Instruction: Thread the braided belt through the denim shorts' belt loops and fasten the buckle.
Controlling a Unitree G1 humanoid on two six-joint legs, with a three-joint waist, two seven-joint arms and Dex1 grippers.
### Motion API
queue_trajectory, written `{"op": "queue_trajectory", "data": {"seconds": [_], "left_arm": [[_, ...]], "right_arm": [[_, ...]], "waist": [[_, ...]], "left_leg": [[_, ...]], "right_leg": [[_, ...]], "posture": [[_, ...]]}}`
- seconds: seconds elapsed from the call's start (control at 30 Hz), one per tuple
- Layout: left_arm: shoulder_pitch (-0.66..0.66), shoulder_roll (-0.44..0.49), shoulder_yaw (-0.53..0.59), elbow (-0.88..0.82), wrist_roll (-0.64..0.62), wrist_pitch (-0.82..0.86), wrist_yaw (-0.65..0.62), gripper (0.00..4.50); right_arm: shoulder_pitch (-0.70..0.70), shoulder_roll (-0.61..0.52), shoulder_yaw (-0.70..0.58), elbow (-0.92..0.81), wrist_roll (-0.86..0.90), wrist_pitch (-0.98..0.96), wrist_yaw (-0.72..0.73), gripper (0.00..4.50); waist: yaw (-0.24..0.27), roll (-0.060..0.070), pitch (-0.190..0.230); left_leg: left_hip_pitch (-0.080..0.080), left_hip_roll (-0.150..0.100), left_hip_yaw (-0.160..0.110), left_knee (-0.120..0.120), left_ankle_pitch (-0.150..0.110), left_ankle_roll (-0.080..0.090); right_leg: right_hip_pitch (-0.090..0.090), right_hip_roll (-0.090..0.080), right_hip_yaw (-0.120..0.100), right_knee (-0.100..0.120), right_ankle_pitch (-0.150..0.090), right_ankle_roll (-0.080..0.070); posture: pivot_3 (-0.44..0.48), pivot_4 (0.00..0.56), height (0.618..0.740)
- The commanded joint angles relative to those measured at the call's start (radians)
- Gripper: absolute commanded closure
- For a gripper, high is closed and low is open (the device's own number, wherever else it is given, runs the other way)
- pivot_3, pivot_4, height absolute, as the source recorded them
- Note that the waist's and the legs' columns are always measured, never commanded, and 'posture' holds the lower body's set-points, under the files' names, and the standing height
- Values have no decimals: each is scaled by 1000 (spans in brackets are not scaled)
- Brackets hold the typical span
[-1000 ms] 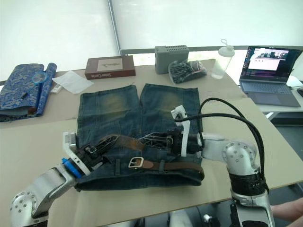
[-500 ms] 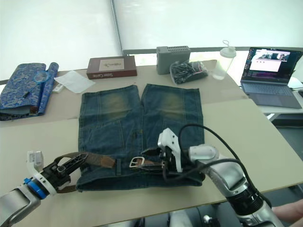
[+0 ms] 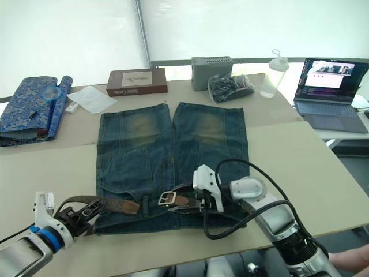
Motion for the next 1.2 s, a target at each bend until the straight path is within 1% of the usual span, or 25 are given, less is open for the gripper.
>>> {"op": "queue_trajectory", "data": {"seconds": [0.03, 0.17, 0.3, 0.43, 0.57, 0.67, 0.8, 0.9, 0.93, 1.03, 1.1, 1.13, 1.2], "left_arm": [[4, 26, -45, -72, -8, -74, 103, 4500], [-45, 57, -101, -102, -8, -129, 174, 4500], [-71, 93, -145, -125, -8, -155, 206, 4500], [-90, 98, -199, -149, -8, -189, 220, 4500], [-91, 80, -270, -182, -8, -238, 249, 4500], [-92, 30, -359, -210, -8, -297, 288, 4500], [-88, -9, -424, -222, -8, -348, 326, 4500], [-57, 13, -470, -191, -8, -304, 283, 4500], [-59, -18, -478, -176, -8, -307, 276, 4500], [-51, -61, -506, -145, -8, -284, 244, 4500], [-41, -89, -497, -112, -8, -255, 227, 4500], [-30, -95, -478, -83, -8, -224, 198, 4500], [-12, -106, -440, -31, -8, -159, 136, 4500]], "right_arm": [[-3, 7, -16, -10, -13, -43, 17, 1604], [-8, 23, -9, 0, -26, -45, 15, 1604], [-3, 26, -21, -5, -28, -35, 15, 1604], [4, 21, -24, -16, -25, -24, 12, 1604], [10, 18, -25, -21, -25, -19, 8, 1604], [15, 15, -27, -27, -25, -15, 4, 1604], [15, 15, -23, -33, -26, -8, 1, 1604], [16, 0, -13, -44, -28, 1, 15, 1604], [14, -7, -3, -46, -37, 2, 22, 1604], [9, -33, 28, -54, -57, -7, 59, 1604], [3, -46, 42, -59, -62, -6, 85, 1604], [-1, -55, 51, -58, -76, -16, 95, 1604], [-8, -63, 59, -45, -112, -39, 98, 1604]], "waist": [[0, 0, 0], [1, 0, 0], [1, 0, 0], [1, 0, 0], [1, 0, 0], [2, 0, 0], [2, 0, 0], [2, 0, 0], [2, 0, 0], [3, 1, 1], [4, 1, 1], [4, 1, 1], [7, 1, 1]], "left_leg": [[0, 0, 0, 0, 0, 0], [0, 0, 0, 0, 1, 2], [1, -1, 0, 0, 2, 3], [1, -1, 0, 0, 2, 3], [1, -1, 0, 0, 2, 3], [1, -1, 0, 0, 2, 3], [1, -1, 0, 0, 2, 3], [3, -1, 0, 0, 2, 3], [3, -1, 0, 0, 2, 3], [10, -1, 0, 0, 0, 5], [11, -1, 0, 0, 0, 6], [11, -1, 0, 0, 0, 6], [12, -2, 0, 0, 0, 6]], "right_leg": [[0, 0, -1, 0, 0, 0], [0, 0, -1, 0, 0, 0], [1, 1, -3, 0, 0, 0], [1, 1, -3, 0, 0, 0], [1, 1, -3, 0, 0, 0], [1, 0, -3, -1, 0, 0], [3, 1, -2, -1, 0, 0], [4, 1, -3, -1, 0, 0], [5, 1, -3, -2, 0, 0], [14, 1, -5, -4, -3, 2], [16, 1, -6, -5, -6, 2], [16, 1, -5, -4, -10, 8], [16, 1, -5, -4, -10, 9]], "posture": [[0, 150, 740], [0, 150, 740], [0, 150, 740], [0, 150, 740], [0, 150, 740], [0, 150, 740], [0, 150, 740], [0, 150, 740], [0, 150, 740], [0, 150, 740], [0, 150, 740], [0, 150, 740], [0, 150, 740]]}}
